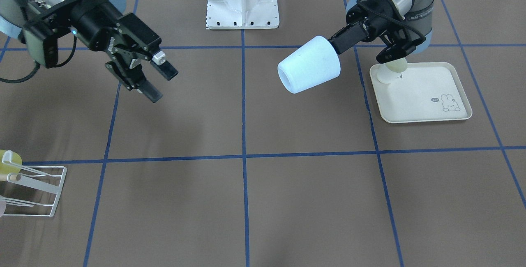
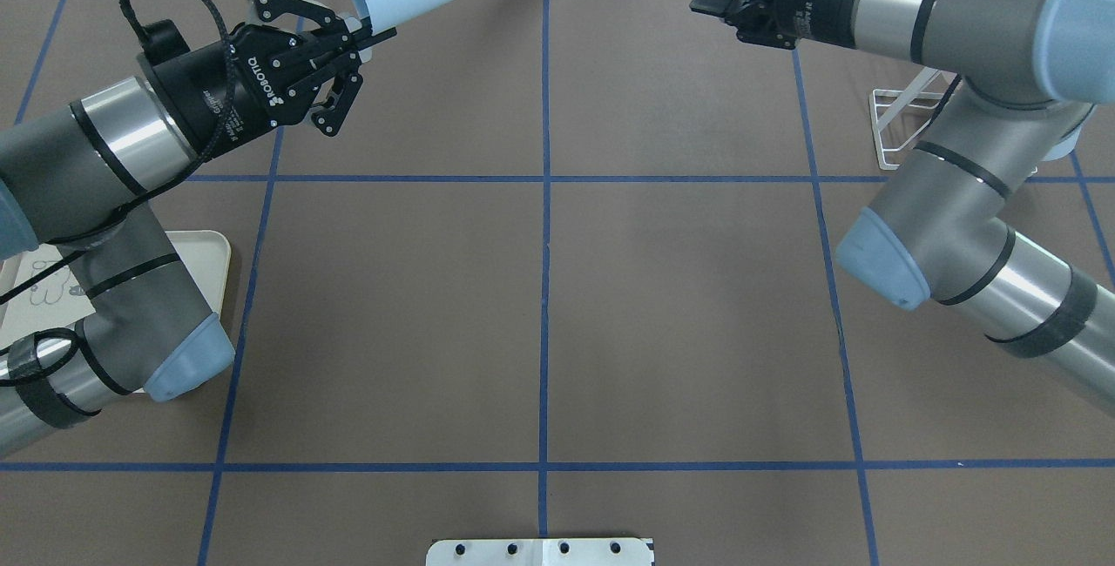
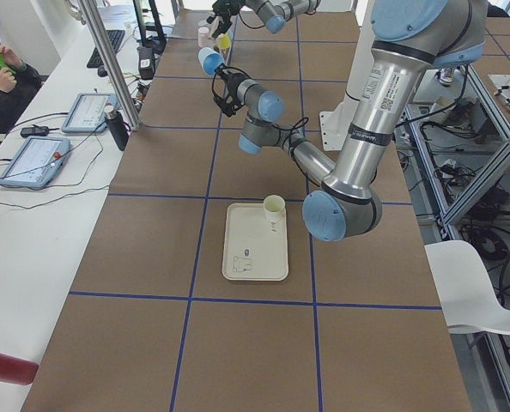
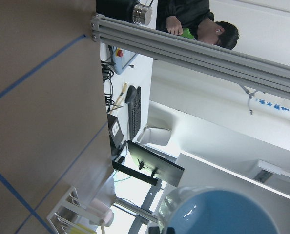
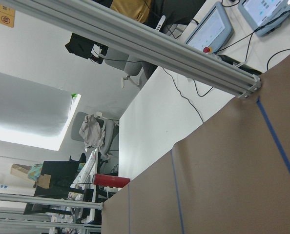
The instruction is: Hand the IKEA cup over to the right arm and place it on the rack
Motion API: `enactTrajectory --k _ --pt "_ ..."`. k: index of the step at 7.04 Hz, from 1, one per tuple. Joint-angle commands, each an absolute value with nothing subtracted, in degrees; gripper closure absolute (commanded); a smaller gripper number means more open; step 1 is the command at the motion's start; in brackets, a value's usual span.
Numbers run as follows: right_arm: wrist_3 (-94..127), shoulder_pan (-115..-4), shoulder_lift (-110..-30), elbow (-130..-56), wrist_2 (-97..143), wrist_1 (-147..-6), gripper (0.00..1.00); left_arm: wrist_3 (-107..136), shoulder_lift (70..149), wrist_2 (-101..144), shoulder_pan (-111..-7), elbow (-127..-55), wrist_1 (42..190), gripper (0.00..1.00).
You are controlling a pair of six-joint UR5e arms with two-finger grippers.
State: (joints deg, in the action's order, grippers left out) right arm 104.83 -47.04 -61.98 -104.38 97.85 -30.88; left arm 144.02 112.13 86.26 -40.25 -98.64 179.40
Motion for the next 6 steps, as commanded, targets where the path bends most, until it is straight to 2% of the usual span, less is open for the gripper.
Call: enactTrajectory --k 1,6 --pt "107.7 -40.3 -60.8 -104.1 89.1 -25.9 0.00 145.1 114.3 86.0 -39.9 -97.4 180.9 1.00" --pt "116.5 -39.0 -59.9 -100.4 85.4 -16.4 0.00 146.2 117.6 80.8 -36.2 -96.8 180.8 1.00"
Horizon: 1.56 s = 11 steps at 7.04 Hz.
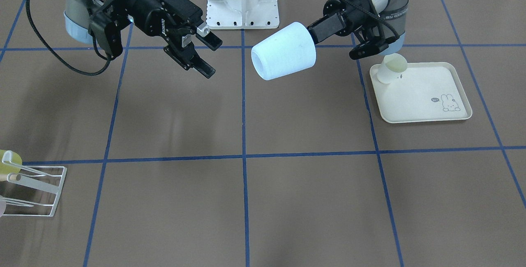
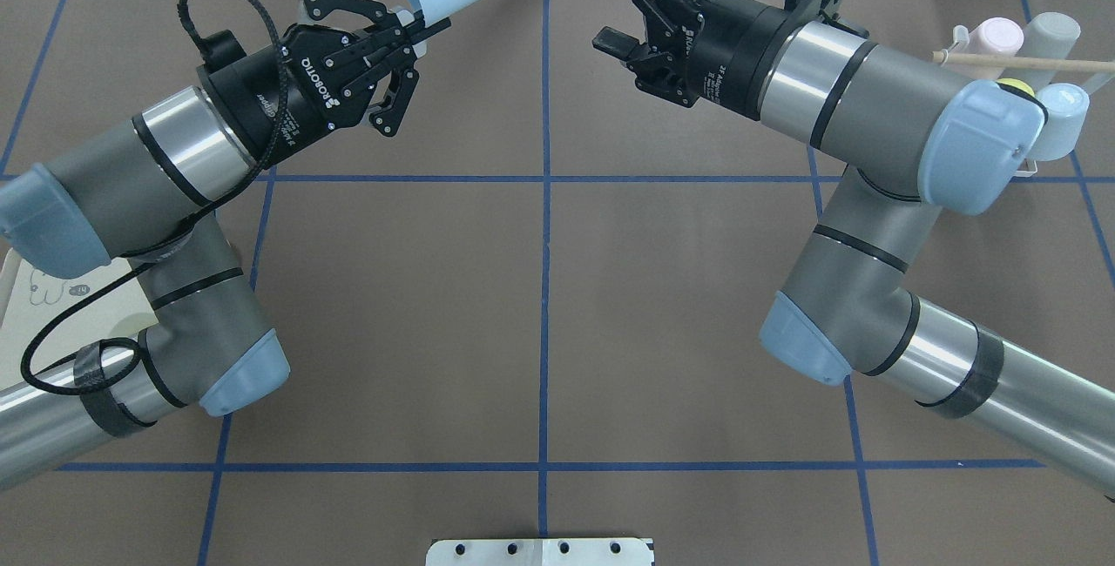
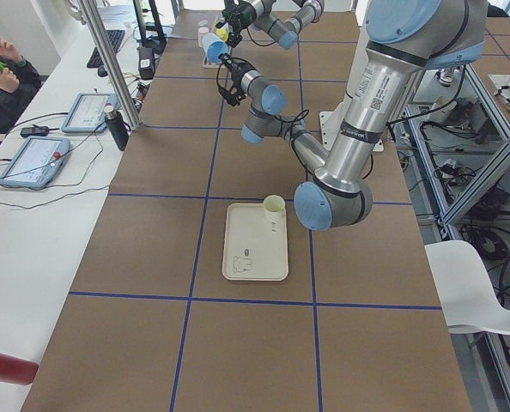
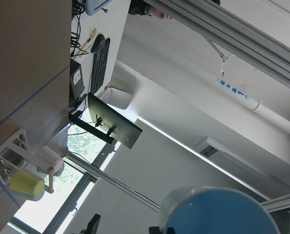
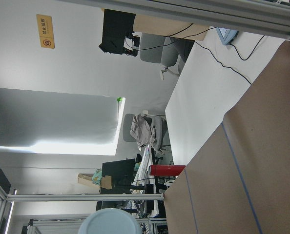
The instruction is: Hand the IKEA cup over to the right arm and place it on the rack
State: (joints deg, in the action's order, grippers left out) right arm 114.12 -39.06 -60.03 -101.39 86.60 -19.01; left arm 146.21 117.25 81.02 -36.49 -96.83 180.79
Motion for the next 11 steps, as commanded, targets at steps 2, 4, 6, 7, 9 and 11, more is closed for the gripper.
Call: enactTrajectory --k 2,4,6,7,9,11 --pt "118.5 -38.8 -59.9 -100.2 84.6 -15.6 0.00 146.2 120.6 80.0 -35.1 -95.7 179.8 1.00" --pt "118.4 -37.7 -59.9 -99.6 81.8 -13.4 0.00 146.2 121.1 79.9 -34.1 -94.4 179.8 1.00" --pt "118.0 -36.4 -59.9 -95.2 79.7 -6.3 0.00 146.2 121.3 79.9 -33.8 -94.3 179.7 1.00" --pt "118.0 -36.2 -60.0 -94.6 79.6 -5.6 0.00 146.1 121.6 79.6 -33.1 -94.1 179.6 1.00" --pt "118.0 -36.1 -60.0 -94.6 79.5 -5.6 0.00 145.6 123.8 77.7 -31.8 -91.4 179.6 1.00" --pt "118.0 -36.1 -59.9 -94.7 79.5 -5.6 0.00 145.5 124.1 77.7 -31.8 -90.5 179.6 1.00"
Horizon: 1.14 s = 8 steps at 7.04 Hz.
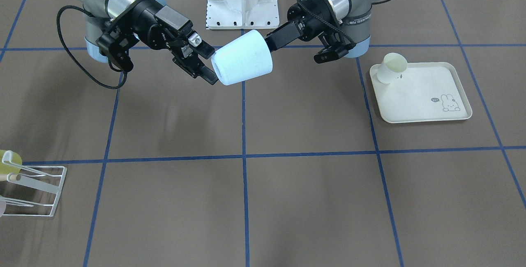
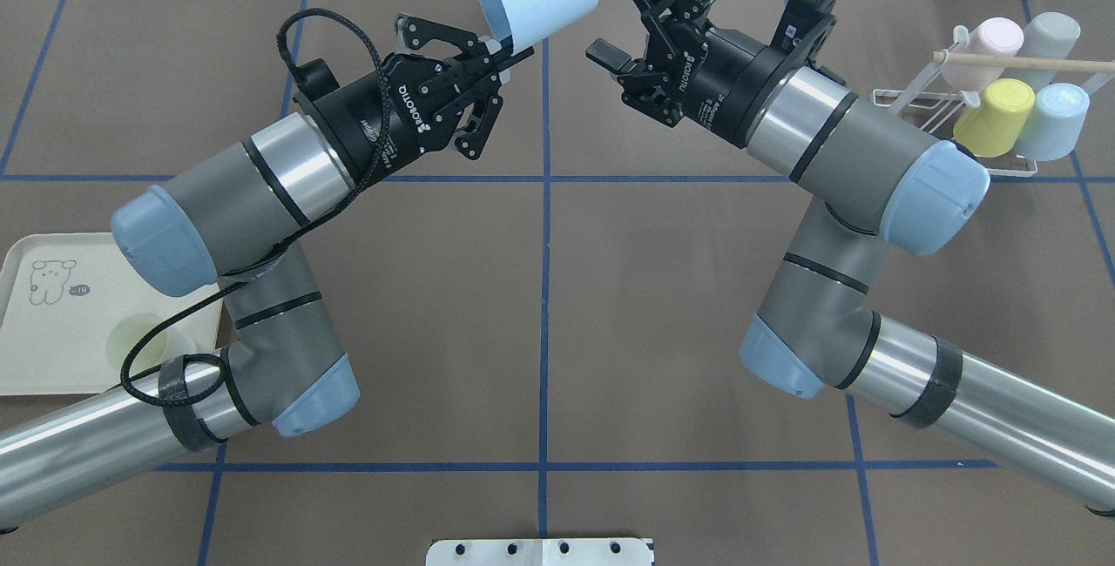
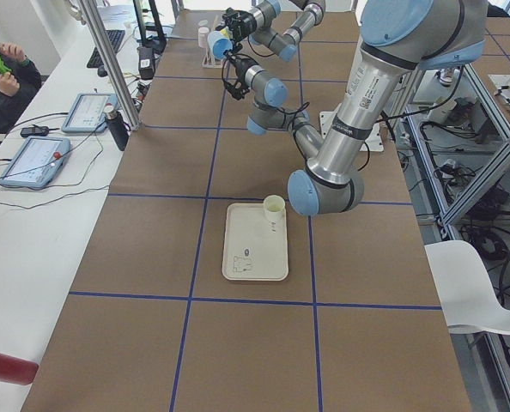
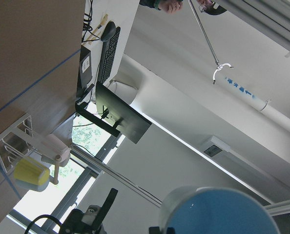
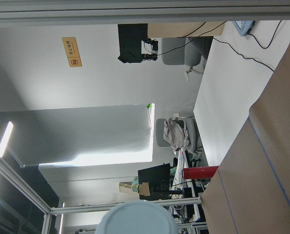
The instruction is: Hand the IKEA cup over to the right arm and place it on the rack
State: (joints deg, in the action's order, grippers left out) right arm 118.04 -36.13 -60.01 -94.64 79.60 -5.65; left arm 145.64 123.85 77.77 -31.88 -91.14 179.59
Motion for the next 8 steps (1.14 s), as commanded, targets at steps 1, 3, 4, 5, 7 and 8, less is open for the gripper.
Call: enactTrajectory --k 1,3,4,5,7,8 --pt "118.0 -36.1 -59.9 -94.7 79.5 -5.5 0.00 145.4 124.1 77.7 -31.8 -90.2 179.6 1.00" --pt "118.0 -36.1 -59.9 -94.7 79.5 -5.6 0.00 145.4 124.5 77.7 -31.8 -89.7 179.6 1.00" --pt "118.0 -36.1 -59.9 -94.7 79.5 -5.7 0.00 145.4 125.0 77.6 -31.6 -89.6 179.6 1.00" --pt "117.1 -36.1 -59.9 -94.6 79.5 -6.1 0.00 145.5 125.1 77.4 -31.2 -89.6 179.6 1.00" --pt "116.7 -36.1 -59.9 -94.7 79.4 -6.2 0.00 145.5 126.2 77.3 -31.0 -89.6 177.8 1.00" --pt "116.8 -36.0 -59.9 -94.7 78.7 -6.1 0.00 145.5 126.6 77.3 -30.6 -89.3 177.6 1.00"
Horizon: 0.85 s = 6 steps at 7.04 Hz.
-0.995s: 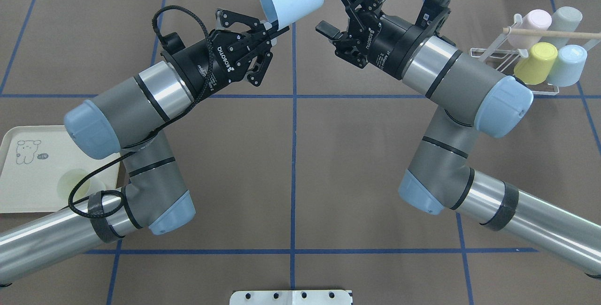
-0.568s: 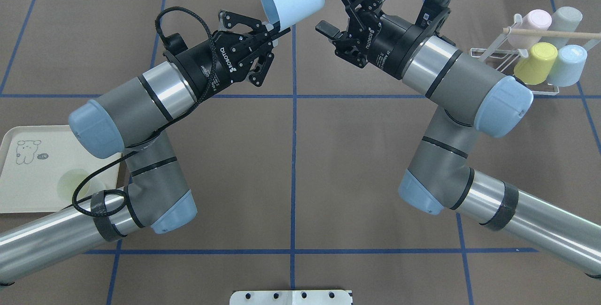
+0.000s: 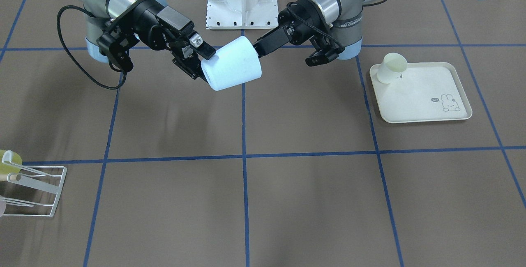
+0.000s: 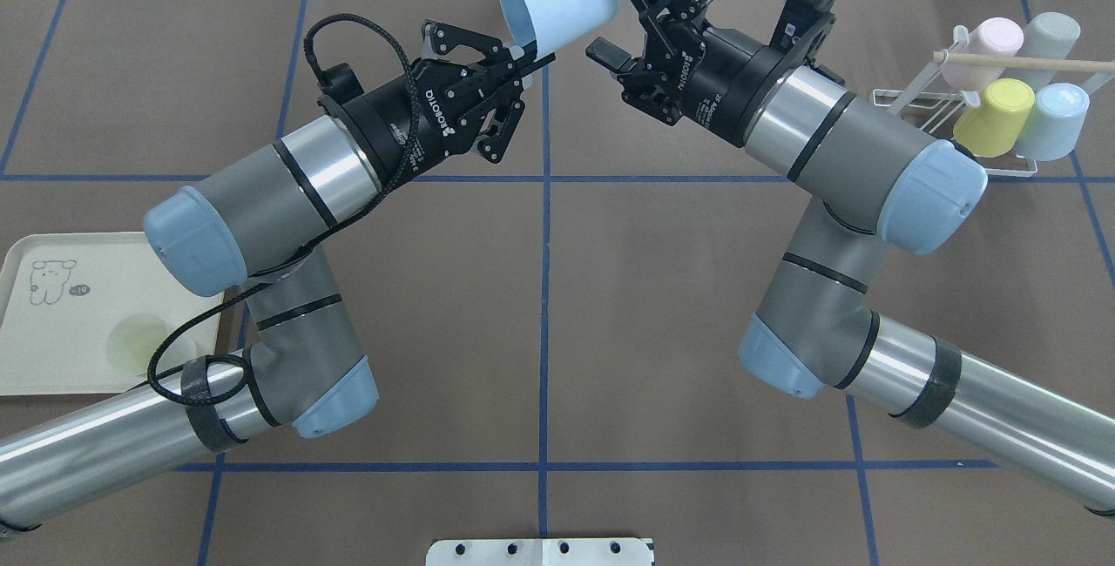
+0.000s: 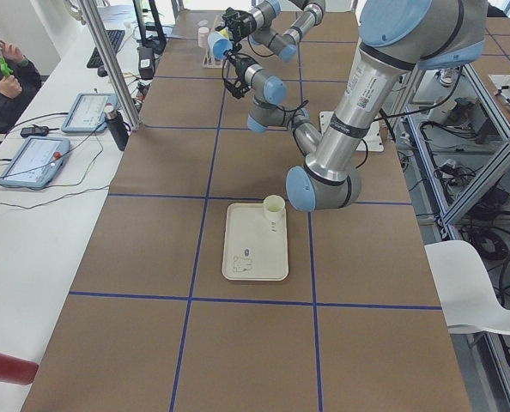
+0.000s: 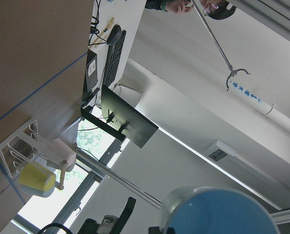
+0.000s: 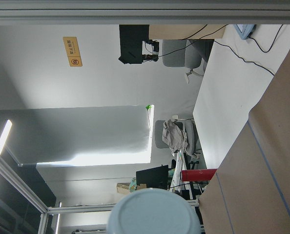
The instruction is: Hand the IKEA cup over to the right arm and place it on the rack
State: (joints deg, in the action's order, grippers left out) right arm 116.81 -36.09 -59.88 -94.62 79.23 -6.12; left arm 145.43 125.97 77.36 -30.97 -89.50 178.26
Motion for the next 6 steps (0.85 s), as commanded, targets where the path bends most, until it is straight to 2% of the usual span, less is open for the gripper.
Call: enactTrajectory --k 1,6 --pt "116.8 -36.0 -59.8 -94.7 78.5 -6.1 0.00 145.5 126.6 77.3 -30.3 -89.3 177.5 1.00" --pt "116.9 -36.0 -59.8 -94.7 78.5 -6.1 0.01 145.5 126.8 77.3 -29.9 -89.0 177.6 1.00"
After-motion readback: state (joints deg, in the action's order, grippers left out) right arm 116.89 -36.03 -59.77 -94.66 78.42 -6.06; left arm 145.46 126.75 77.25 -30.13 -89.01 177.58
